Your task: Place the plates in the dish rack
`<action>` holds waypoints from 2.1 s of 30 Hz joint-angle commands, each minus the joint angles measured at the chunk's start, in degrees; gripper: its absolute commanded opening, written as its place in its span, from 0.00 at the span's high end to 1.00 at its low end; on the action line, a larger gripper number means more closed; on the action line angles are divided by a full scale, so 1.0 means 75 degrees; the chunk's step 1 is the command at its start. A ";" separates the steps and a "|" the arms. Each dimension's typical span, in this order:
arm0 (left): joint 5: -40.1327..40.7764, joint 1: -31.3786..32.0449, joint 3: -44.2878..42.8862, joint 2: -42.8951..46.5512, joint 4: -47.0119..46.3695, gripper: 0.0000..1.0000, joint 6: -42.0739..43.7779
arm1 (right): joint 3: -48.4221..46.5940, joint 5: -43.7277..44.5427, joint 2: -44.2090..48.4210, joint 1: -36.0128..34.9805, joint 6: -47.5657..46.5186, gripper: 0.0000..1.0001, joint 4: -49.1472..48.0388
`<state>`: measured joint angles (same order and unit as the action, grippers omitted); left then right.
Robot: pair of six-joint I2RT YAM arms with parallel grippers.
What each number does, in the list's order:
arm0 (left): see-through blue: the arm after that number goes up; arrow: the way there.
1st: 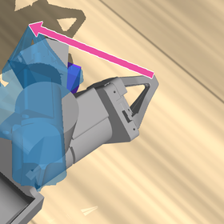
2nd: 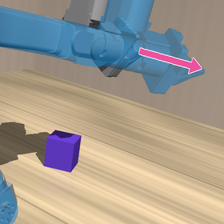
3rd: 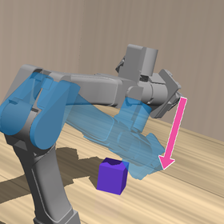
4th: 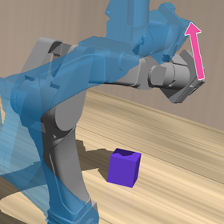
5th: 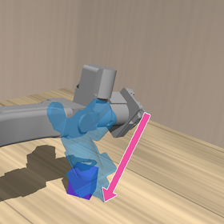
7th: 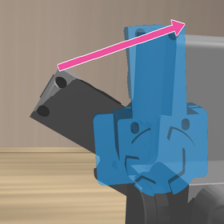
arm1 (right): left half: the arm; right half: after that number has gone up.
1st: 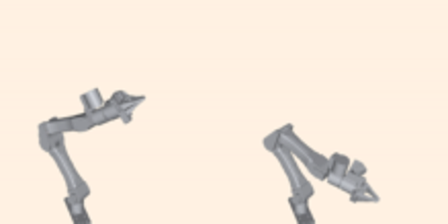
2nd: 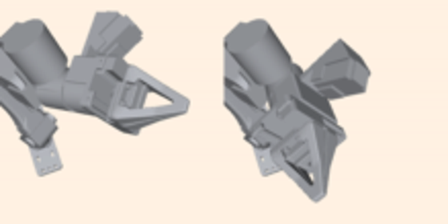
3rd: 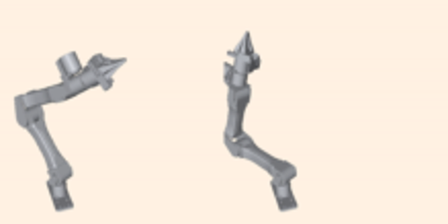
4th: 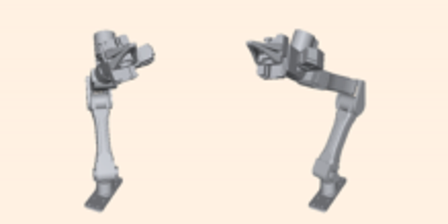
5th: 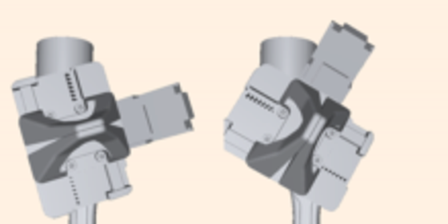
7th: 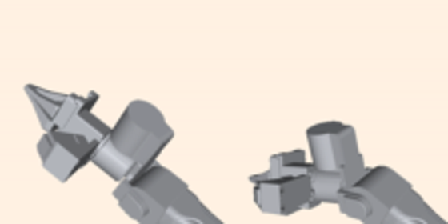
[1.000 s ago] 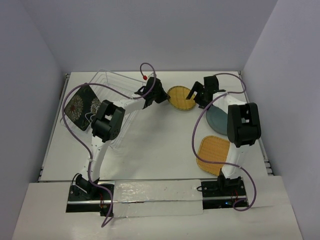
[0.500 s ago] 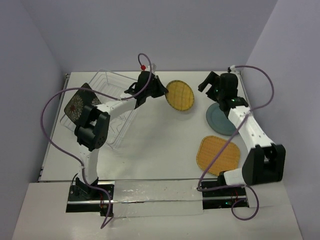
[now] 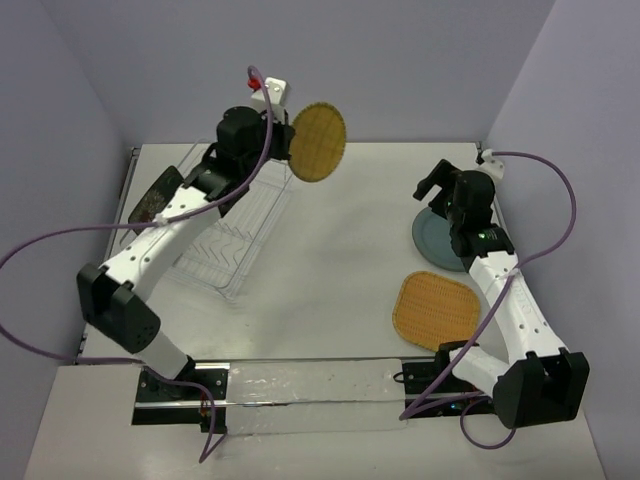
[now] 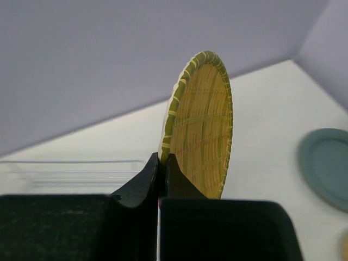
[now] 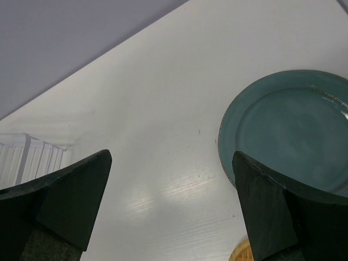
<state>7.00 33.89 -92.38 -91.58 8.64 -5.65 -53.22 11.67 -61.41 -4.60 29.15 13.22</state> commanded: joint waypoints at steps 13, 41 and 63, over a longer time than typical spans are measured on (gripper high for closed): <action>0.1429 -0.2114 0.1624 0.3097 0.1914 1.00 0.3869 | 0.0117 0.0267 0.0219 0.0121 -0.0482 0.00 -0.0180; 0.0860 -0.3316 0.2895 0.3374 0.2990 1.00 0.4928 | 0.0251 0.0296 -0.0069 0.0395 -0.0628 0.00 -0.0215; 0.0046 -0.3827 0.1580 0.2557 0.3883 1.00 0.5697 | 0.0194 0.0144 -0.0389 0.0555 -0.0639 0.00 -0.0215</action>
<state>7.42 5.56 -78.94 -71.06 36.85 34.59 -51.62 12.65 -63.85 -0.87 25.39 13.26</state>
